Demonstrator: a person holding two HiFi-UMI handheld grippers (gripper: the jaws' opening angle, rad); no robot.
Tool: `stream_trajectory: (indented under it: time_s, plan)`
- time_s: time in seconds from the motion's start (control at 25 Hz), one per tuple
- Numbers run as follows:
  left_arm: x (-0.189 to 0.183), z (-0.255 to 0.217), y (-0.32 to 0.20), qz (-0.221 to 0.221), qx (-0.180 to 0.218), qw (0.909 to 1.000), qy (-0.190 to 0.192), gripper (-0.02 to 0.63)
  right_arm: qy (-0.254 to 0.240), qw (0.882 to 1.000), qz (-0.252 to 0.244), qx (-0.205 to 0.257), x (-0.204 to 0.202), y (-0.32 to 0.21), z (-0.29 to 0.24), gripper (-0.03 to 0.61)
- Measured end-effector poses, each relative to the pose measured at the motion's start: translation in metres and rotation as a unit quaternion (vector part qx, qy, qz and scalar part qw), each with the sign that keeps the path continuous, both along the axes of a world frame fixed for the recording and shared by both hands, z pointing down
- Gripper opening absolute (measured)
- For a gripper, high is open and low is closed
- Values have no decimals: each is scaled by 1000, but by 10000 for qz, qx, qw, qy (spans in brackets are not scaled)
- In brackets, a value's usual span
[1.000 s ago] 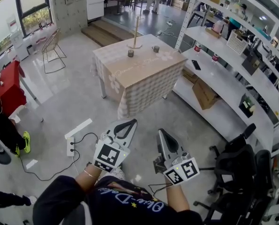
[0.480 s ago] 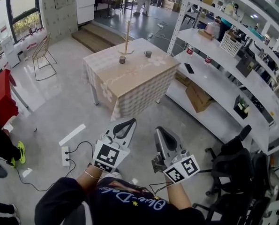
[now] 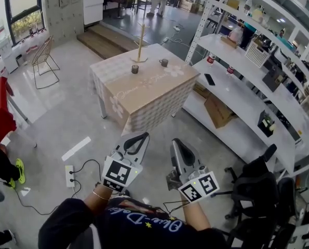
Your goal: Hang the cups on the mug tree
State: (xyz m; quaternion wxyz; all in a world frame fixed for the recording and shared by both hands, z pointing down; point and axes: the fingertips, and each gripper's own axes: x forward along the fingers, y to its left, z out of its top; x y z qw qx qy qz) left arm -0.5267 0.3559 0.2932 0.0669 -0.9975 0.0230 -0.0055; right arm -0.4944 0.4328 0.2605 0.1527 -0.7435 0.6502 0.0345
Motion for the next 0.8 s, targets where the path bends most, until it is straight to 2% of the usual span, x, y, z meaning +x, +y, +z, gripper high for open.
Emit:
stream_trajectory:
  time_s: [0.32, 0.8]
  plan:
    - [4, 1, -31, -28, -134, 9999, -10, 8, 3, 9997, -116, -199, -1, -32, 2, 11]
    - [19, 11, -65, 283, -157, 9995, -46, 8, -83, 9989, 44, -454, 10, -73, 15, 11]
